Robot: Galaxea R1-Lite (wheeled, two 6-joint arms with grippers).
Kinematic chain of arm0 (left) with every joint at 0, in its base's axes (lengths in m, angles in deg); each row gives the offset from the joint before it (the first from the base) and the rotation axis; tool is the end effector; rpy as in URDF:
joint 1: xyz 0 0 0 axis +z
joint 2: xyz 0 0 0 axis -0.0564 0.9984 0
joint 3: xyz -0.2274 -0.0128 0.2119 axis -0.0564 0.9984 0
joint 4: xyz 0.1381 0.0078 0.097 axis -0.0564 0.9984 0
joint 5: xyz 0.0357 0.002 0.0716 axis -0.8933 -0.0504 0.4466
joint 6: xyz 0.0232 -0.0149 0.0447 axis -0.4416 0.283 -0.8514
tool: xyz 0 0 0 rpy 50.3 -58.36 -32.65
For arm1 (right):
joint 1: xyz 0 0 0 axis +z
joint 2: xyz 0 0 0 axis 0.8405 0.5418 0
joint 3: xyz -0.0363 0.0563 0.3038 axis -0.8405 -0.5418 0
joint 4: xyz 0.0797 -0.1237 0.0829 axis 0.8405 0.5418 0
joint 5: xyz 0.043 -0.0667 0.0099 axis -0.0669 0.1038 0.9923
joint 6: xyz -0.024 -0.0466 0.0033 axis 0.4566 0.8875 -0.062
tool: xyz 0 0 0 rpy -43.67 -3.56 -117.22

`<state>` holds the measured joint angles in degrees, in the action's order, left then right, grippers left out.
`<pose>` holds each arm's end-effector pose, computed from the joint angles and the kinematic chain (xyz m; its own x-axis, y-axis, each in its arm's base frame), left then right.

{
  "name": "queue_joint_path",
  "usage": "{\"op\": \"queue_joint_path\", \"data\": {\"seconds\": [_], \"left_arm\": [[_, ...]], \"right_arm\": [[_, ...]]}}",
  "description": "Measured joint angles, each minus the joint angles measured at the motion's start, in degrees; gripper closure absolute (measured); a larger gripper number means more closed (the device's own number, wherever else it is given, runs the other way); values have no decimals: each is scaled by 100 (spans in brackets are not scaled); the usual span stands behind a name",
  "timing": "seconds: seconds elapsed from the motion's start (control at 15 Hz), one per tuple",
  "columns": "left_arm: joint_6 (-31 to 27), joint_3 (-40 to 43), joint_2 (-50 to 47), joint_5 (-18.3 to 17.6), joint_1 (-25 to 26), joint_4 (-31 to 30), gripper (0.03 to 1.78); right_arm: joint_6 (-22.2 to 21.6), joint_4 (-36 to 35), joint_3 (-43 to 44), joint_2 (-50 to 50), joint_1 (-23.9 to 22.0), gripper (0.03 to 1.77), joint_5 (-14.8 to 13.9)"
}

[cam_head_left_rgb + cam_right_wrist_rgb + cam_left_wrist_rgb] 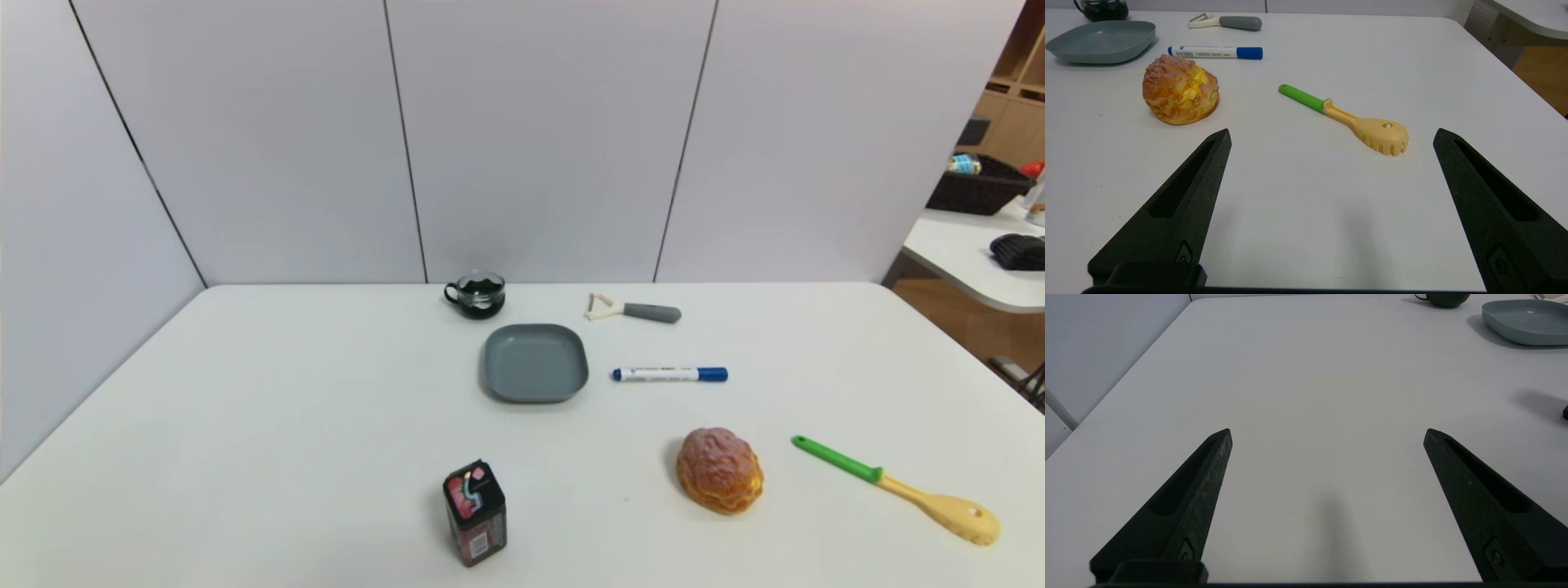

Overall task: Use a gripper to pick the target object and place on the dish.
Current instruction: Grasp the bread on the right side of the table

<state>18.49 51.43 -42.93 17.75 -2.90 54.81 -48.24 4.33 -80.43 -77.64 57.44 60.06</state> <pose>-0.0274 -0.0003 0.0759 1.0000 0.0030 0.0028 -0.0031 1.0000 0.0031 -0.0276 0.0000 0.0752 1.0000 0.0081 -0.0004 -0.0081 0.9996 -0.0274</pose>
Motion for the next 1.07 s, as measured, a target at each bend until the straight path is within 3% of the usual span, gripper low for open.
{"op": "queue_joint_path", "data": {"seconds": [0.47, 0.73, 0.87, 1.07], "left_arm": [[0, 0, 0, -2, 0, 0, 12], [0, 0, 0, 0, 0, 0, 12], [0, 0, 0, -5, 0, 0, 12], [0, 0, 0, -5, 0, 0, 12]], "right_arm": [[10, 28, 2, 45, 0, 9, 2], [189, 12, 99, 720, 50, 9, 18], [263, -104, 639, 1271, 240, 9, -46], [316, -436, 2332, 2554, 617, 9, -302]]}}
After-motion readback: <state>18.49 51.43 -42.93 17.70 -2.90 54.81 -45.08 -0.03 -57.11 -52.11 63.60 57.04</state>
